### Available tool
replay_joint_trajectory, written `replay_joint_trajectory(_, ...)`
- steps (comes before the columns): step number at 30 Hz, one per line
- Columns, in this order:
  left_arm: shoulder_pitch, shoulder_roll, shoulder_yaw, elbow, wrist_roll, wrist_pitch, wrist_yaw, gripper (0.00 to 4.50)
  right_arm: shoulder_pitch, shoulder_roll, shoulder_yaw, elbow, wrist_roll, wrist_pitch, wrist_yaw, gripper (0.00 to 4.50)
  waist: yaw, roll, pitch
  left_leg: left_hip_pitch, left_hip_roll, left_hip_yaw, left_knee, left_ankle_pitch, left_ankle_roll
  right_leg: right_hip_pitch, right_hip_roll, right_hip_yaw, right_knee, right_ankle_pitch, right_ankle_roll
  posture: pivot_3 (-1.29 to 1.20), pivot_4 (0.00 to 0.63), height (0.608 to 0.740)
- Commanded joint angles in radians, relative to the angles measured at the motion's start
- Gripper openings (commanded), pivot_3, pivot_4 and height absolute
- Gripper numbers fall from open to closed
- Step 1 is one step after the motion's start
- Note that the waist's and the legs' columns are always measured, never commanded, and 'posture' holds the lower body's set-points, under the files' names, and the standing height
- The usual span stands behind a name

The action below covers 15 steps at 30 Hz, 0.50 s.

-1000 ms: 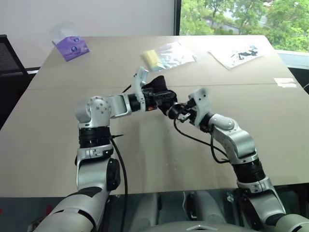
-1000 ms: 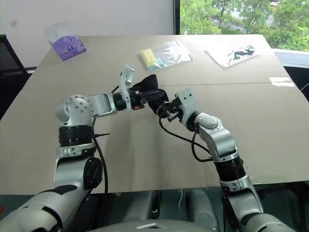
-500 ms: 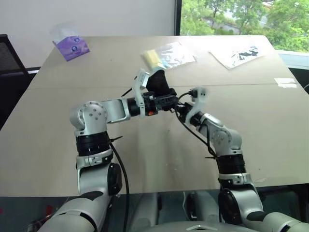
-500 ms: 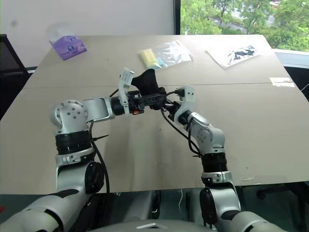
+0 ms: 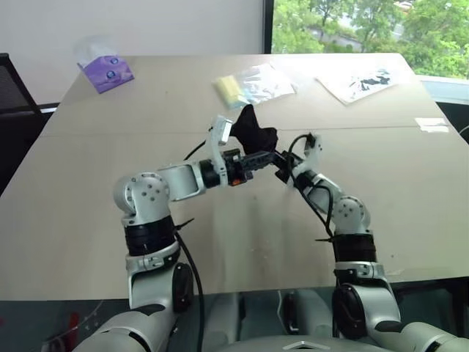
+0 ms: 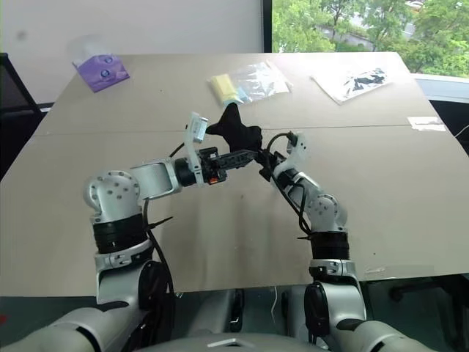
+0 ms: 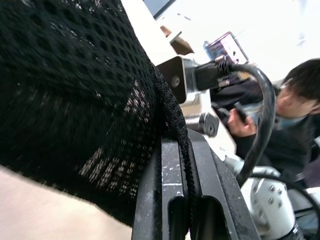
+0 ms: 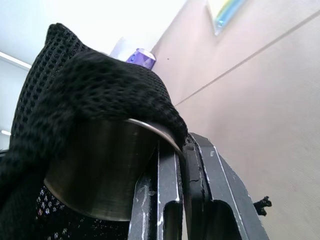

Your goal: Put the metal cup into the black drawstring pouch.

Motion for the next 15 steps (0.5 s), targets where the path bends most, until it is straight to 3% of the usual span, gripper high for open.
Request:
replay_joint_trajectory(1, -0.125, -0.147, 0.097, 0.032, -0.147, 0.063, 0.093, 0.0, -0.019, -0.086, 0.339, -0.029, -0.357, -0.25, 0.094, 0.03, 0.001, 0.0, 0.0, 0.0, 0.0, 0.0, 0.0, -0.002, 0.003, 0.0, 0.0, 0.0, 0.0, 0.0, 0.0, 0.0, 0.15, 0.74)
replay_joint_trajectory(3, -0.169, -0.186, 0.158, 0.056, -0.178, 0.085, 0.144, 0.0, -0.012, -0.18, 0.506, 0.004, -0.561, -0.408, 0.15, 0.03, -0.001, 0.0, 0.0, 0.0, -0.001, 0.0, 0.0, -0.002, 0.004, 0.0, 0.002, -0.001, 0.0, 0.0, 0.001, 0.0, 0.15, 0.74)
replay_joint_trajectory(5, -0.204, -0.201, 0.213, 0.084, -0.194, 0.095, 0.189, 0.0, -0.002, -0.219, 0.561, 0.042, -0.646, -0.524, 0.187, 0.03, -0.002, -0.001, 0.0, 0.0, -0.002, 0.001, 0.001, 0.0, 0.0, 0.0, 0.002, -0.002, 0.0, 0.0, 0.001, 0.0, 0.15, 0.74)
replay_joint_trajectory(12, -0.138, -0.102, 0.178, 0.099, -0.138, 0.137, 0.19, 0.0, 0.061, -0.062, 0.246, -0.087, -0.214, -0.332, 0.25, 0.03, -0.001, -0.002, 0.0, 0.0, 0.002, 0.0, -0.001, 0.0, -0.001, 0.0, 0.0, -0.002, -0.001, 0.0, 0.001, 0.0, 0.15, 0.74)
replay_joint_trajectory(15, -0.11, -0.077, 0.151, 0.088, -0.159, 0.154, 0.18, 0.0, 0.051, -0.049, 0.185, -0.097, -0.171, -0.298, 0.223, 0.03, 0.002, -0.002, 0.0, 0.0, 0.0, 0.0, 0.0, 0.0, -0.001, 0.0, 0.0, -0.002, -0.001, 0.0, 0.001, 0.0, 0.15, 0.74)
